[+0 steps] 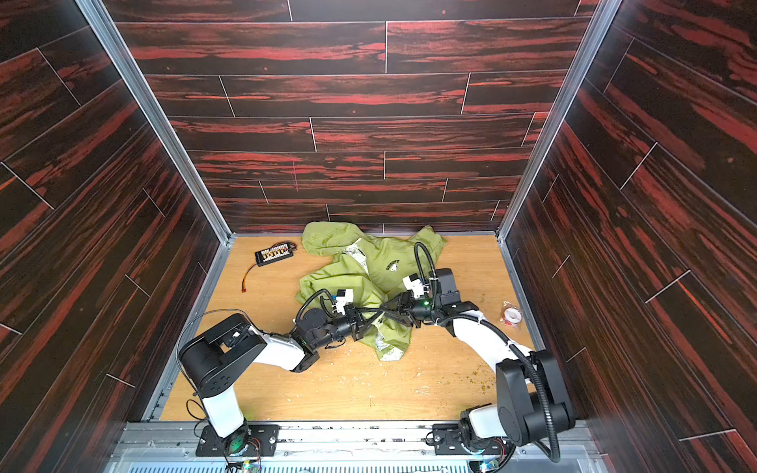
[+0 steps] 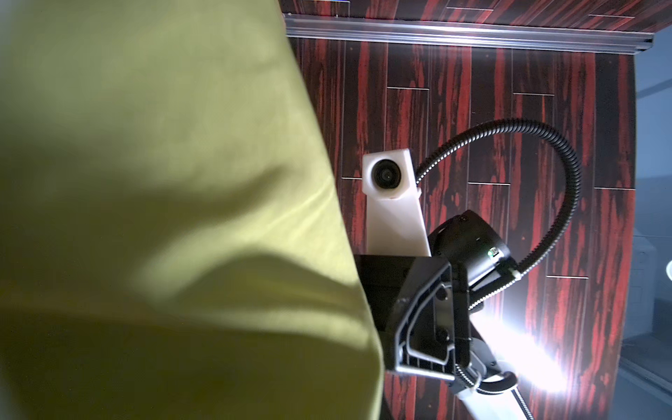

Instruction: Zip up the jacket

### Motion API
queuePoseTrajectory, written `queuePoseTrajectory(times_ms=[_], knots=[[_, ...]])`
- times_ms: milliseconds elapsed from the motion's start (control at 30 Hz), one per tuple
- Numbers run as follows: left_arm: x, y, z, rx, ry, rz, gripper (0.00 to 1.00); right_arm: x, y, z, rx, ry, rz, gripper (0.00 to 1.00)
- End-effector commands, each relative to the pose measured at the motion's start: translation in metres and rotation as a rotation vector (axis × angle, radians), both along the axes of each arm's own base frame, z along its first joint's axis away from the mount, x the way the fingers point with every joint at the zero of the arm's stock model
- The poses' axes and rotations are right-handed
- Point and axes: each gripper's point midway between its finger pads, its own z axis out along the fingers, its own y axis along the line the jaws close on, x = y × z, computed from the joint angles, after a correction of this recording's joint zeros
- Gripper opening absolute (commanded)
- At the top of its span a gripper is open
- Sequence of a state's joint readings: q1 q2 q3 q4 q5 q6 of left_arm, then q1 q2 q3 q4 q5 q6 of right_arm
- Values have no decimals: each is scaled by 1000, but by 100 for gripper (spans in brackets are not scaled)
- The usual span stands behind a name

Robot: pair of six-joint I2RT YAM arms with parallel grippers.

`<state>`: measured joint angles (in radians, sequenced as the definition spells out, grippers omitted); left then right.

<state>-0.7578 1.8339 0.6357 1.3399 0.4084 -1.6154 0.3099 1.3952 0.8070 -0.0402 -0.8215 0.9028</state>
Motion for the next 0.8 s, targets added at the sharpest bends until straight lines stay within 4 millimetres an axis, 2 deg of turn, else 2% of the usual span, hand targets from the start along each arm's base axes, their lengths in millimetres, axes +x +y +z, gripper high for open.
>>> queuePoseTrajectory(times_ms=[0,167,300,433,600,767], knots=[[-6,-5,45,-109,-67,-43,0,5,-2,18,38,-80,-18,42],[-6,-8,62,-143,-81,-64,0,8,0,28,71,-126,-16,50],[-3,-7,61,-146,-66,-50,0,11,-1,31,69,-134,-27,51],[3,2,33,-103,-6,9,0,11,-7,28,-2,-126,-44,50],[3,18,-3,-30,51,89,0,2,-28,7,-203,-64,-79,50],[3,35,-33,58,79,172,0,-13,-36,-1,-246,-44,-75,50]])
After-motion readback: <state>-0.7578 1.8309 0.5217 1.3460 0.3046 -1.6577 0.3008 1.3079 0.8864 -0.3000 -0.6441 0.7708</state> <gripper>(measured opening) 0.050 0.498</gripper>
